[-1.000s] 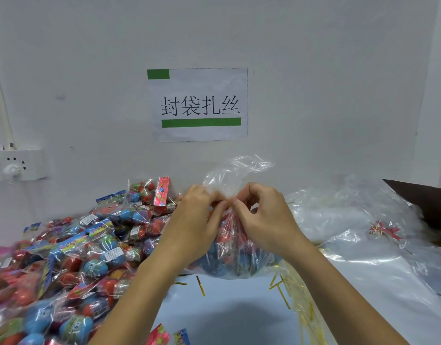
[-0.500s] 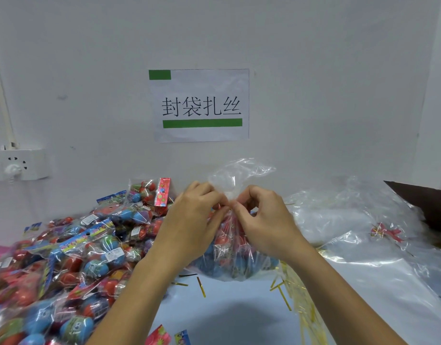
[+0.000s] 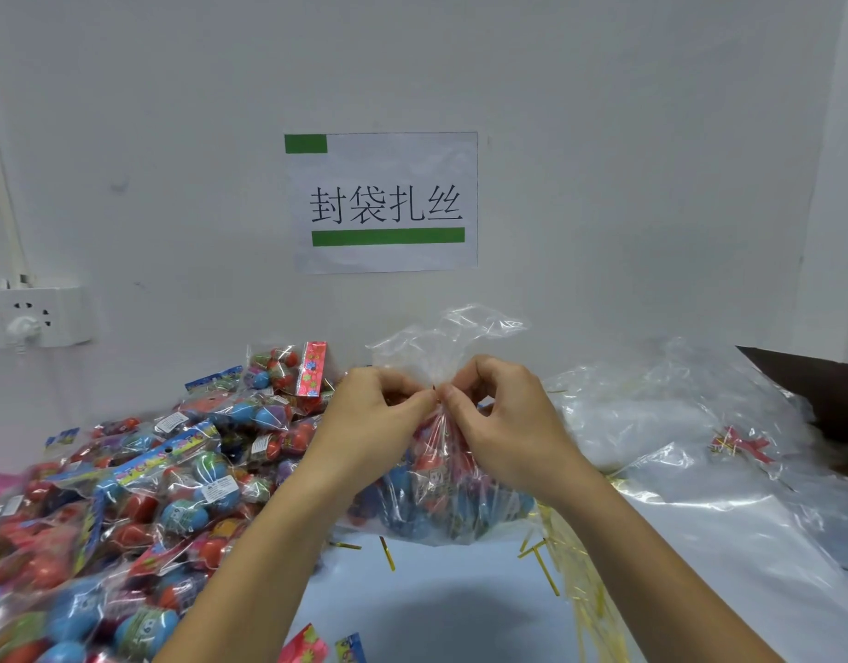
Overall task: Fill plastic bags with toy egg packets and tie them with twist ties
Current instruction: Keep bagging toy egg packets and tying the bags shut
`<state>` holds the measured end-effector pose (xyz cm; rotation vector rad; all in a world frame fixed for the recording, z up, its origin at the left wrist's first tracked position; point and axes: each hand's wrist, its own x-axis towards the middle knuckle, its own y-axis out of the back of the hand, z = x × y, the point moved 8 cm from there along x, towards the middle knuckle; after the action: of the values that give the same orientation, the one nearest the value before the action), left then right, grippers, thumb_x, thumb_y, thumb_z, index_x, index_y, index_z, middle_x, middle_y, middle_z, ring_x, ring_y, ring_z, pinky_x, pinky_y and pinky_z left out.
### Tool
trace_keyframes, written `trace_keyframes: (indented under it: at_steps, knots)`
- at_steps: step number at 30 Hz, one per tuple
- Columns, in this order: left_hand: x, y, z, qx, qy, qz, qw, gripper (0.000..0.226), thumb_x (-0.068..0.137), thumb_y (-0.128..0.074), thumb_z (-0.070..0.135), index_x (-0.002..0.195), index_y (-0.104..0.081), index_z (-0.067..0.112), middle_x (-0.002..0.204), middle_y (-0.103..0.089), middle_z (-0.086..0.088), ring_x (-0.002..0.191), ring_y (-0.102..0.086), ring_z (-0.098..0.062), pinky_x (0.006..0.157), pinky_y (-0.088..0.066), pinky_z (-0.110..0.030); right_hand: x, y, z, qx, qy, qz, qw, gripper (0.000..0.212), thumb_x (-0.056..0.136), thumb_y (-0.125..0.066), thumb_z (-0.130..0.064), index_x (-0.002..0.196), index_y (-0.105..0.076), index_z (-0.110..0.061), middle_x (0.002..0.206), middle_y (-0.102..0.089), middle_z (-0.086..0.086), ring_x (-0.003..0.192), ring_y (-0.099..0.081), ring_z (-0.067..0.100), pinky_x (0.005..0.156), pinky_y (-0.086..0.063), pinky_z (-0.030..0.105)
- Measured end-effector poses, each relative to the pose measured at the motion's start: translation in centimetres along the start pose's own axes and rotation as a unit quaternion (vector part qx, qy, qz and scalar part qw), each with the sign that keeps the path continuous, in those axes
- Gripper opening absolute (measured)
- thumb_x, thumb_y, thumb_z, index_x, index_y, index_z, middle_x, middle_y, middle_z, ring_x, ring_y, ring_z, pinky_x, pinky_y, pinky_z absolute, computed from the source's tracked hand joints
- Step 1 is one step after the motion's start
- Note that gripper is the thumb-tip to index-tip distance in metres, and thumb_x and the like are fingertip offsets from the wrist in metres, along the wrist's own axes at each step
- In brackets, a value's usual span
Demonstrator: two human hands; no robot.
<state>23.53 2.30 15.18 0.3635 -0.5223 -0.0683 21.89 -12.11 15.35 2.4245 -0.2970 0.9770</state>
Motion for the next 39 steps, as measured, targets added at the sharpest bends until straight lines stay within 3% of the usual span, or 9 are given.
trace_keyframes:
  at_steps: [3,6,9,12,19,23,27,33,39]
  knots:
    - [-0.1,-0.3,-1.1,0.001,0.061,-0.018,0.998,0.03,0.093,-0.068,0.032,0.069,-0.077,0.018,0.068,-0.072,0.001,0.062,-0.063,-0.014,0.055,-0.05,-0.022,-0.1,-0.3,0.0,-0.001,0.002,-0.007,1.0,0.023,0.093,-0.067,-0.02,0.073,-0.061,-0.026,0.064,-0.062,-0.008,0.061,-0.059,0.008,0.058,-0.052,0.029]
    - [-0.1,-0.4,-2.0,-0.003,0.097,-0.015,0.995,0.049,0.094,-0.065,0.038,0.092,-0.069,-0.01,0.076,-0.059,-0.01,0.07,-0.051,-0.019,0.065,-0.043,-0.032,-0.2,-0.8,0.1,0.006,0.001,-0.008,1.0,0.023,0.093,-0.067,-0.019,0.072,-0.06,-0.025,0.063,-0.06,-0.008,0.054,-0.053,0.004,0.052,-0.045,0.02]
    - [-0.1,-0.1,-2.2,0.013,0.087,0.021,0.996,0.051,0.096,-0.065,0.034,0.086,-0.065,-0.017,0.055,-0.044,-0.006,0.052,-0.037,-0.016,0.051,-0.034,-0.02,-0.3,-1.1,0.0,-0.004,0.001,-0.002,1.0,0.023,0.093,-0.067,-0.02,0.072,-0.059,-0.024,0.064,-0.061,-0.006,0.054,-0.052,0.003,0.052,-0.043,0.017]
    - [-0.2,0.0,-1.7,0.03,0.055,0.052,0.997,0.041,0.094,-0.067,0.025,0.075,-0.067,-0.011,0.042,-0.038,0.003,0.041,-0.03,-0.012,0.041,-0.028,-0.018,-0.3,-1.1,0.1,-0.011,-0.007,0.013,1.0,0.023,0.092,-0.067,-0.019,0.072,-0.059,-0.022,0.064,-0.06,-0.007,0.056,-0.053,0.003,0.053,-0.044,0.016]
    - [-0.2,-0.1,0.8,0.031,-0.054,0.025,0.998,0.019,0.088,-0.067,0.012,0.075,-0.077,0.022,0.065,-0.07,0.006,0.053,-0.054,-0.001,0.058,-0.05,-0.021,0.0,0.2,1.2,-0.001,-0.055,0.048,0.997,0.024,0.093,-0.066,-0.021,0.07,-0.059,-0.023,0.055,-0.061,-0.012,0.051,-0.055,0.0,0.049,-0.04,0.009]
    - [-0.3,0.3,1.3,0.064,-0.089,-0.001,0.994,0.033,0.086,-0.058,0.0,0.085,-0.08,0.025,0.071,-0.072,0.02,0.058,-0.061,0.004,0.059,-0.047,-0.009,0.1,0.4,1.8,0.03,-0.074,0.041,0.996,0.022,0.094,-0.065,-0.023,0.072,-0.061,-0.021,0.054,-0.061,-0.012,0.046,-0.056,0.003,0.048,-0.042,0.017]
    - [-0.3,0.6,1.7,0.103,-0.152,-0.008,0.983,0.027,0.087,-0.069,0.002,0.087,-0.079,0.027,0.086,-0.07,0.011,0.082,-0.066,-0.009,0.071,-0.053,-0.023,0.1,0.1,1.8,0.048,-0.075,0.02,0.996,0.021,0.095,-0.064,-0.025,0.074,-0.062,-0.02,0.054,-0.064,-0.005,0.046,-0.058,0.008,0.048,-0.043,0.021]
    - [-0.5,0.5,2.4,0.183,-0.23,0.0,0.956,0.014,0.082,-0.079,0.008,0.089,-0.079,0.02,0.084,-0.072,0.009,0.072,-0.065,-0.005,0.064,-0.048,-0.012,0.1,-0.3,2.1,0.047,-0.08,-0.004,0.996,0.021,0.095,-0.064,-0.025,0.075,-0.063,-0.021,0.053,-0.062,-0.009,0.047,-0.056,0.004,0.048,-0.043,0.017]
    - [-1.1,0.0,3.3,0.222,-0.276,-0.001,0.935,0.016,0.085,-0.078,0.012,0.099,-0.076,0.019,0.085,-0.071,0.003,0.072,-0.067,-0.013,0.069,-0.057,-0.039,0.3,-0.2,2.3,0.048,-0.085,-0.017,0.995,0.019,0.095,-0.065,-0.025,0.077,-0.064,-0.018,0.053,-0.06,-0.012,0.05,-0.053,0.004,0.054,-0.042,0.023]
